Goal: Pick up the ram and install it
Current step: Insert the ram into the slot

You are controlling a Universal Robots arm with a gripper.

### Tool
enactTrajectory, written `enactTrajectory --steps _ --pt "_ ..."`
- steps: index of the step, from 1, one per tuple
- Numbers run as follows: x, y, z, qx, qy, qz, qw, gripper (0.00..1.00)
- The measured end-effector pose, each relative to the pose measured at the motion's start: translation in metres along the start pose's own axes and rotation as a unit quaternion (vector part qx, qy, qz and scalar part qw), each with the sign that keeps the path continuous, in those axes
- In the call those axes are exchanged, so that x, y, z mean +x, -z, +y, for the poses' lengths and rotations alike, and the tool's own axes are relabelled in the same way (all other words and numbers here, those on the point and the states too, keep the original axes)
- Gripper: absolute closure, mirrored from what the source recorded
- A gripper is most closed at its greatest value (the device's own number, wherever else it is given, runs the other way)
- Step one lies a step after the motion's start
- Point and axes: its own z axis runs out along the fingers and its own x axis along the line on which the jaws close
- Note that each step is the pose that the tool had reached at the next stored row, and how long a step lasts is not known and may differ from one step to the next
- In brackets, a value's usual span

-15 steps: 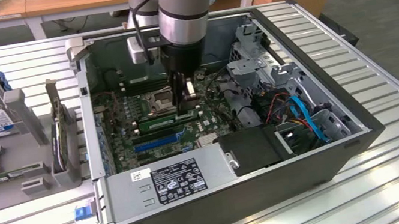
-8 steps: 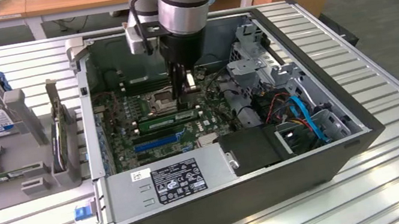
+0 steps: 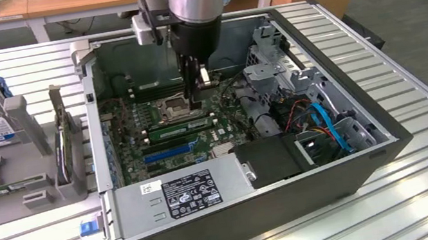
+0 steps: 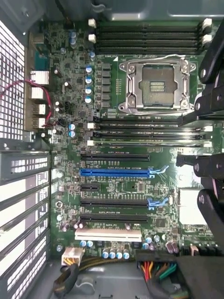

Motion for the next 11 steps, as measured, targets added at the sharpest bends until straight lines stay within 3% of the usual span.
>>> enactTrajectory --steps 11 --pt "0.0 0.0213 0.0009 0.0 0.0 0.0 1.0 0.63"
